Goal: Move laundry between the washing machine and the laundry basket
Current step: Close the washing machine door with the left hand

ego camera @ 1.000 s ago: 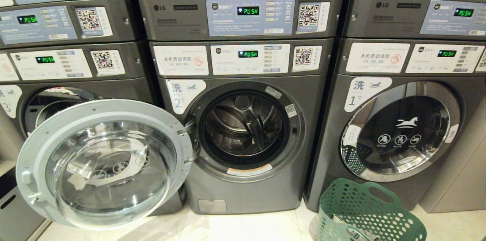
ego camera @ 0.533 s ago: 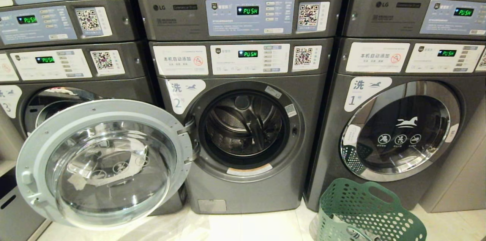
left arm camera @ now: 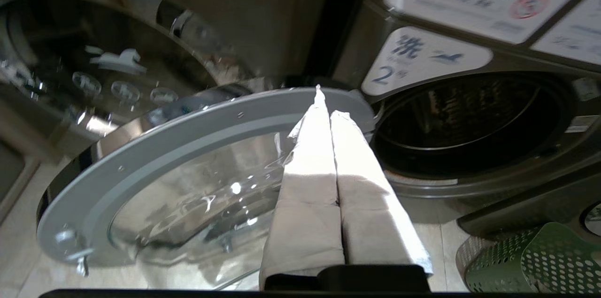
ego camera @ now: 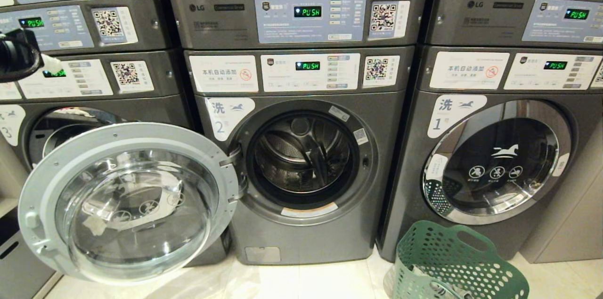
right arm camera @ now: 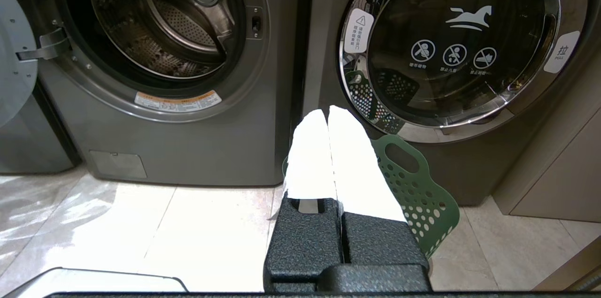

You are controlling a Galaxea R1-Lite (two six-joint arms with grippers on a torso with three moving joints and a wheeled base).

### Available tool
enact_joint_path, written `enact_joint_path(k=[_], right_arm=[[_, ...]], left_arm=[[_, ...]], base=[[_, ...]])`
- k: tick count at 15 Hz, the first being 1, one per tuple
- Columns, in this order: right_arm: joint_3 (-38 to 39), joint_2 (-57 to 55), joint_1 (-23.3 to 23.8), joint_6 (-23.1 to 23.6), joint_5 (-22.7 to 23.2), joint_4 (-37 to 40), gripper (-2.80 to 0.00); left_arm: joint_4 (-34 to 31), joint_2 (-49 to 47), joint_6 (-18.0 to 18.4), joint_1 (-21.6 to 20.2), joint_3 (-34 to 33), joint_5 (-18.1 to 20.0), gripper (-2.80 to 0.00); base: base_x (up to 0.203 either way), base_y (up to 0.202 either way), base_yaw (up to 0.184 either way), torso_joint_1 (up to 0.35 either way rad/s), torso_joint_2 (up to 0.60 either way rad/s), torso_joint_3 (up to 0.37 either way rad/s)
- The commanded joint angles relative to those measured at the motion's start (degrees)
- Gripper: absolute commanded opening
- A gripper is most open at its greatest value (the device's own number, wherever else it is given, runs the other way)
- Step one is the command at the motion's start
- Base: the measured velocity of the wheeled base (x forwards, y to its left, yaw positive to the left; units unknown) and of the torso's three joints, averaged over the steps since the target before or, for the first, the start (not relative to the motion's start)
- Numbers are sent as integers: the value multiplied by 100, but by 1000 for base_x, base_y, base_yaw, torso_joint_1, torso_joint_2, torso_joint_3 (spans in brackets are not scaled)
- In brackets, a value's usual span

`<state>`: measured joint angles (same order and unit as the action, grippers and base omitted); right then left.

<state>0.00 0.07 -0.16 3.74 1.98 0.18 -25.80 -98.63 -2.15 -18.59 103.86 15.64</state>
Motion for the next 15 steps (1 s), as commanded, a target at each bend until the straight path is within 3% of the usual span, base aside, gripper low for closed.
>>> enact_joint_path(k=[1, 4, 8, 11, 15], right_arm=[[0, -7, -2, 4, 4, -1, -280], [0, -7, -2, 4, 4, -1, -280], [0, 1, -2, 39, 6, -1, -280], [0, -7, -2, 30, 13, -1, -280], [0, -7, -2, 21, 3, 8, -280]], left_arm=[[-246, -731, -4, -233, 387, 30, -280], [-267, -1271, 159, -377, 658, 50, -280], [1034, -1891, 205, -316, 662, -241, -280], [1520, -2208, 197, -311, 662, -538, -280], [2266, -2621, 197, -312, 662, -632, -280]], base=[[0, 0, 0, 0, 0, 0], [0, 0, 0, 0, 0, 0], [0, 0, 0, 0, 0, 0], [0, 0, 0, 0, 0, 0], [0, 0, 0, 0, 0, 0]])
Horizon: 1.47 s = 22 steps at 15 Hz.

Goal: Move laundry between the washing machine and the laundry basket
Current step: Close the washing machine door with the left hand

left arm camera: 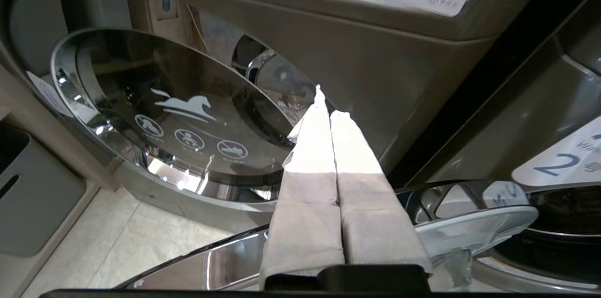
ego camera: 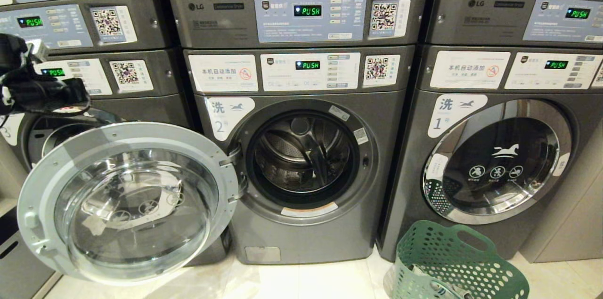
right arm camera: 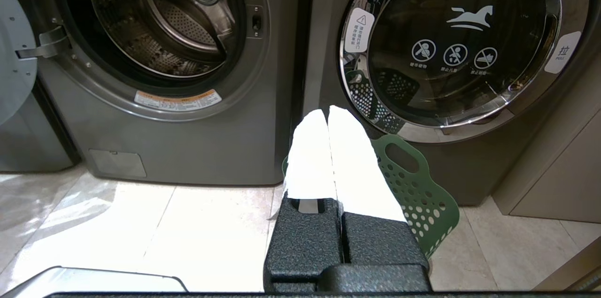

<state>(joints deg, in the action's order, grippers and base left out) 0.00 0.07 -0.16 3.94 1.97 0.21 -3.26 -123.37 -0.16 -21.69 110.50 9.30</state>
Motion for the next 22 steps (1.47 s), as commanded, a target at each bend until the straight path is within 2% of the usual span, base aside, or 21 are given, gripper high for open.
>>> enact_joint_path(k=[1, 3, 6, 7, 10, 13, 16, 22], right_arm=[[0, -7, -3, 17, 5, 6, -280], [0, -5, -7, 28, 11, 6, -280], [0, 1, -2, 19, -4, 6, -280], [0, -7, -2, 19, 2, 6, -280], [0, -7, -2, 37, 13, 6, -280], [0, -7, -2, 46, 5, 6, -280], [0, 0, -2, 64, 13, 6, -280], [0, -7, -4, 252, 31, -3, -280]], left_arm=[[20, -208, -9, -2, -2, 12, -280], [75, -399, -59, -21, -2, 25, -280], [951, -815, -215, -42, 4, 6, -280], [1071, -890, -237, -41, -1, 6, -280], [1056, -1020, -245, -54, -2, 10, -280], [563, -1055, -242, -138, 6, 116, -280], [449, -1171, -239, -204, -2, 133, -280], [-987, -554, -257, -196, -2, 220, -280]], base=[[0, 0, 0, 0, 0, 0], [0, 0, 0, 0, 0, 0], [0, 0, 0, 0, 0, 0], [0, 0, 0, 0, 0, 0], [0, 0, 0, 0, 0, 0], [0, 0, 0, 0, 0, 0], [0, 0, 0, 0, 0, 0], [0, 0, 0, 0, 0, 0]])
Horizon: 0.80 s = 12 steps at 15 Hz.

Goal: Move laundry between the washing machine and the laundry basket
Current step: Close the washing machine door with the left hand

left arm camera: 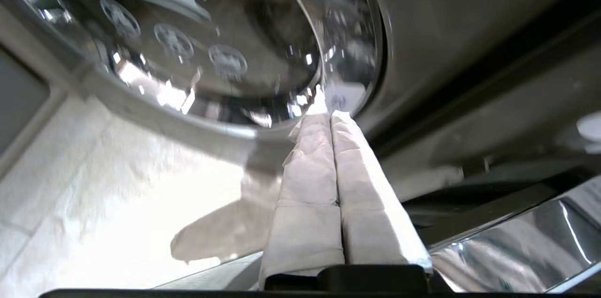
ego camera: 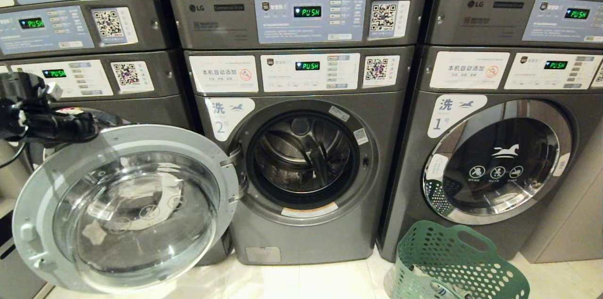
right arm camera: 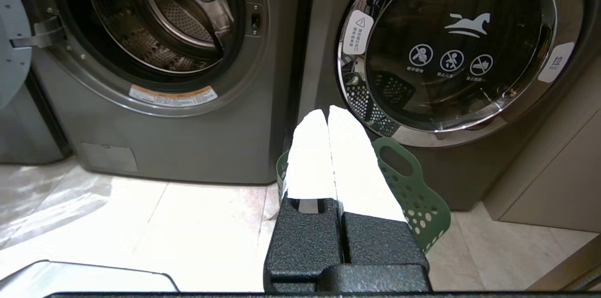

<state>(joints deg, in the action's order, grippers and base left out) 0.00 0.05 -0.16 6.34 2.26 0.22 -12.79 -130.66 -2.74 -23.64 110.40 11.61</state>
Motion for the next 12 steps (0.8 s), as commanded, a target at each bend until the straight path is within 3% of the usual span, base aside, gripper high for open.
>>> enact_joint_path(k=[1, 9, 12], right_arm=[[-9, -5, -2, 9, 3, 4, -280], [-9, -5, -8, 8, 12, 22, -280], [-9, -3, -10, 8, 8, 13, -280]], left_arm=[[-358, 355, -7, 0, 7, 97, -280], [-4299, 2021, -224, 233, -16, 1208, -280], [-4812, 2483, -227, 372, -430, 1530, -280]], base=[[0, 0, 0, 0, 0, 0], [0, 0, 0, 0, 0, 0], [0, 0, 0, 0, 0, 0]])
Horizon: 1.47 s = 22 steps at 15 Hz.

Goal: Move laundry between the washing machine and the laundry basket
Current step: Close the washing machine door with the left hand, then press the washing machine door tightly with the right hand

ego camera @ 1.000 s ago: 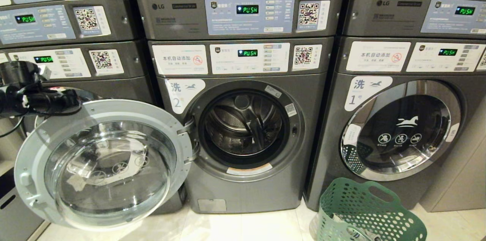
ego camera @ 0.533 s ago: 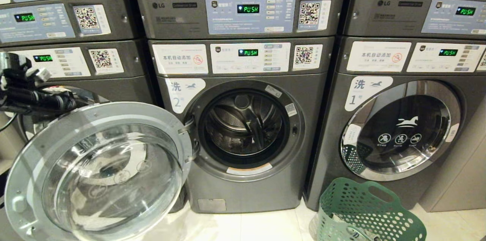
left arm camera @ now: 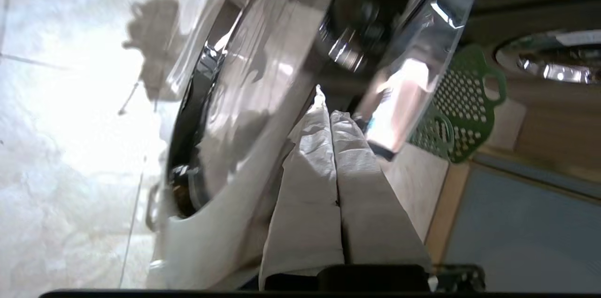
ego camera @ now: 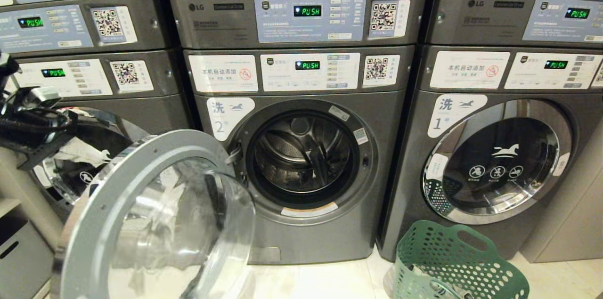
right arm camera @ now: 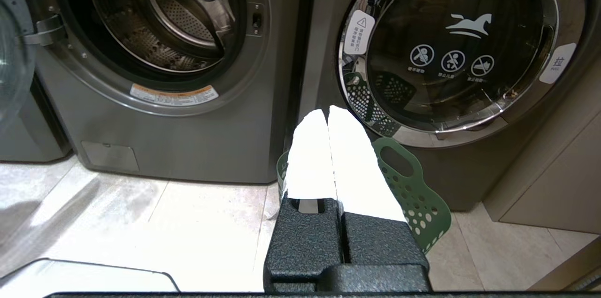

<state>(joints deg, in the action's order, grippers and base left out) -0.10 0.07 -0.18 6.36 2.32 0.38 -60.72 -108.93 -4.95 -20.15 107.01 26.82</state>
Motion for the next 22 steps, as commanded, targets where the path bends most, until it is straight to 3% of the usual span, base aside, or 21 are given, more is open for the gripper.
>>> enact_joint_path(k=[1, 6, 10, 16, 20, 22], right_arm=[[3, -7, 1, 5, 6, -3, -280], [10, -7, -8, 14, -3, -20, -280], [10, 0, -6, -12, -3, -11, -280], [10, -7, 1, -56, -12, -20, -280], [10, -7, -2, -43, -17, -14, -280], [-118, -8, 1, -9, -136, 4, -280]], left_arm=[[-58, 442, -6, 92, -318, 45, -280], [-46, 1119, -14, 1027, -1481, 160, -280], [-20, 1574, -128, 1629, -1741, 336, -280], [189, 3162, -133, 1668, -1922, 873, -280], [217, 5028, -94, 1648, -2983, 1006, -280], [255, 6090, -79, 1630, -3718, 722, -280]], base=[[0, 0, 0, 0, 0, 0], [0, 0, 0, 0, 0, 0], [0, 0, 0, 0, 0, 0], [0, 0, 0, 0, 0, 0], [0, 0, 0, 0, 0, 0], [0, 0, 0, 0, 0, 0]])
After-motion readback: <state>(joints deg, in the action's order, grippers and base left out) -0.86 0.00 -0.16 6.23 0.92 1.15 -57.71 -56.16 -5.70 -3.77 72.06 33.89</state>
